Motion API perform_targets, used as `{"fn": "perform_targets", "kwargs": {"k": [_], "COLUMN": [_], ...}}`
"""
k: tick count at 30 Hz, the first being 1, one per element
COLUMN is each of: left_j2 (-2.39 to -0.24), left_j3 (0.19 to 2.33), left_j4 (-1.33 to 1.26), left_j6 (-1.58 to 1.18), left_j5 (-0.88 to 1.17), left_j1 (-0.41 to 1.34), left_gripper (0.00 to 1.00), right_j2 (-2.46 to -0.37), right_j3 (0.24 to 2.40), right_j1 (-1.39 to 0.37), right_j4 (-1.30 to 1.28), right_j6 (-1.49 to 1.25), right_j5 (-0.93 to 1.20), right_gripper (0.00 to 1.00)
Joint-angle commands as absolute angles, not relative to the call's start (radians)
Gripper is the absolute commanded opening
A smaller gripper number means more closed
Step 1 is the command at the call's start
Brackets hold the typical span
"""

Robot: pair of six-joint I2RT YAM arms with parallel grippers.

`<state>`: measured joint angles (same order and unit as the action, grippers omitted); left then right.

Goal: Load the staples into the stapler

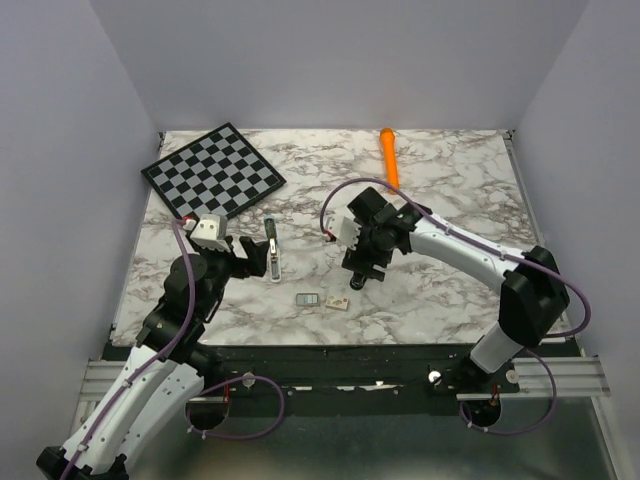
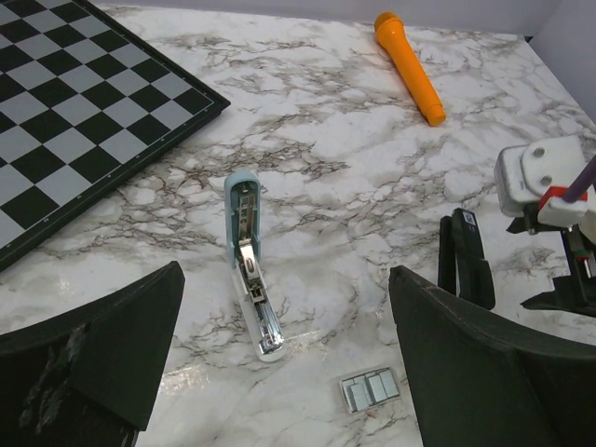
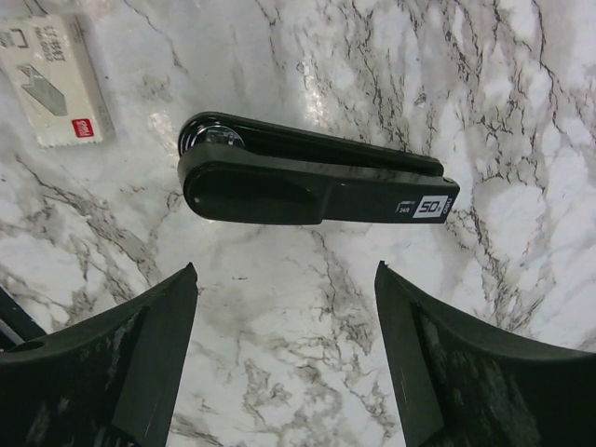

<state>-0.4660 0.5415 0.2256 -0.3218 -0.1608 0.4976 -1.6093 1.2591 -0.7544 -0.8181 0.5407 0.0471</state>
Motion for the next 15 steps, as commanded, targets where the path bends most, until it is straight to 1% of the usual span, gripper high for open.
{"fn": "perform_targets", "kwargs": {"k": [1,5,10,13,14,15], "left_j2": [-0.462,-0.476,-0.482,-0.48,-0.48,-0.482], "left_j3": [0.532,0.529,0.528,0.528,0.528,0.528], "left_j4": [0.216,0.212,0.207,0.206,0.207,0.209], "left_j6": [-0.298,-0.299,-0.302,-0.305,-0.305,-0.305], "left_j5": [-0.227,-0.227,-0.232,-0.236,-0.239,-0.239], "left_j1": [0.495,0.495,0.494,0.494,0.494,0.494], "left_gripper": [0.99,0.99,0.99,0.99,0.99,0.99], "right_j2": [-1.675,-1.733,-1.81,-1.836,-1.85,-1.858], "right_j3": [1.256,1.259,1.301,1.336,1.344,1.351], "right_j1": [-0.772,-0.793,-0.799,-0.799,-0.799,-0.799], "right_j4": [-0.802,-0.752,-0.752,-0.764,-0.762,-0.764], "right_j6": [0.707,0.75,0.769,0.739,0.727,0.7], "right_j5": [-0.032,-0.057,-0.025,-0.006,-0.005,-0.005], "right_gripper": [0.84,0.84,0.84,0.81,0.79,0.74]}}
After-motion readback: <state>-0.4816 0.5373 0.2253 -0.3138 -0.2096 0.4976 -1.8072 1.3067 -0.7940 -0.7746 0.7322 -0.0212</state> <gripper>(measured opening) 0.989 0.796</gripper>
